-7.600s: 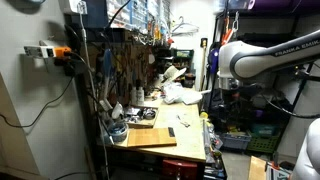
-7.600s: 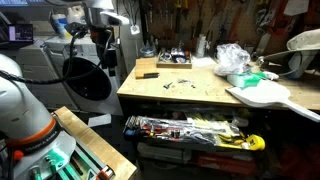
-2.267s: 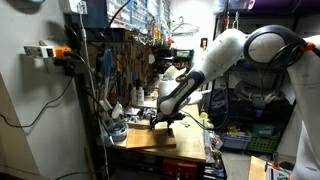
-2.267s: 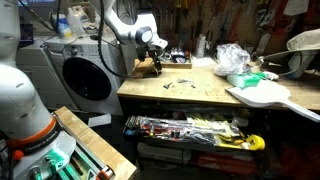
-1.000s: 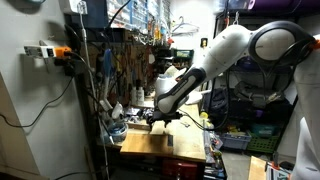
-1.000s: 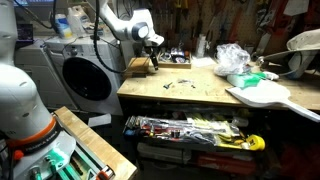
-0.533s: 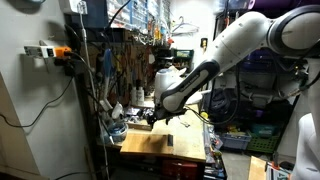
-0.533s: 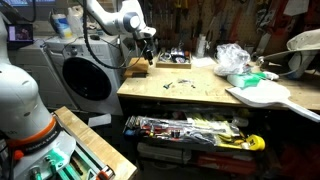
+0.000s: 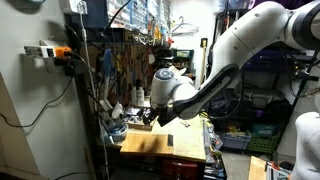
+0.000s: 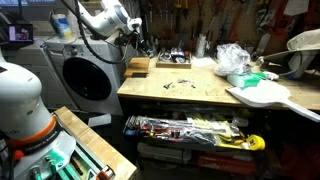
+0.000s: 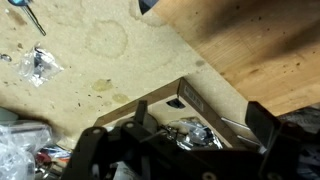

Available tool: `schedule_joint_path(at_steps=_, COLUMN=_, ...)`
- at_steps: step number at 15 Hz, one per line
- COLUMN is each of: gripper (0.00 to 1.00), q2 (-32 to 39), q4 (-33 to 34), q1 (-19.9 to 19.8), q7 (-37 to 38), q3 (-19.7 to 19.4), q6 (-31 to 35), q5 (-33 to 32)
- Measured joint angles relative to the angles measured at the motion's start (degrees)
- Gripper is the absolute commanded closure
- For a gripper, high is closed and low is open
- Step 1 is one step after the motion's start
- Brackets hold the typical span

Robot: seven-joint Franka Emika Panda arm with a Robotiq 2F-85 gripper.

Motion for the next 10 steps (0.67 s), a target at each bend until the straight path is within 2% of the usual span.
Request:
schedule_joint_path(at_steps=6, gripper=0.00, q2=-0.3, q4=-0.5, q1=-0.2, q7=1.6, q3=0.2, q6=0.7, q5=-2.0)
schedule_joint_path(at_steps=8, gripper=0.00, q2=-0.1, q4=-0.1, q1=-0.4, q7=0.8, q3=1.0, q6=-1.7, q5=-1.8)
schedule_joint_path(at_steps=10, gripper=0.00, q2=0.4, q4=0.6, q1=-0.7, q7=-0.7, q3=3.8, q6=-6.7, q5=-1.7)
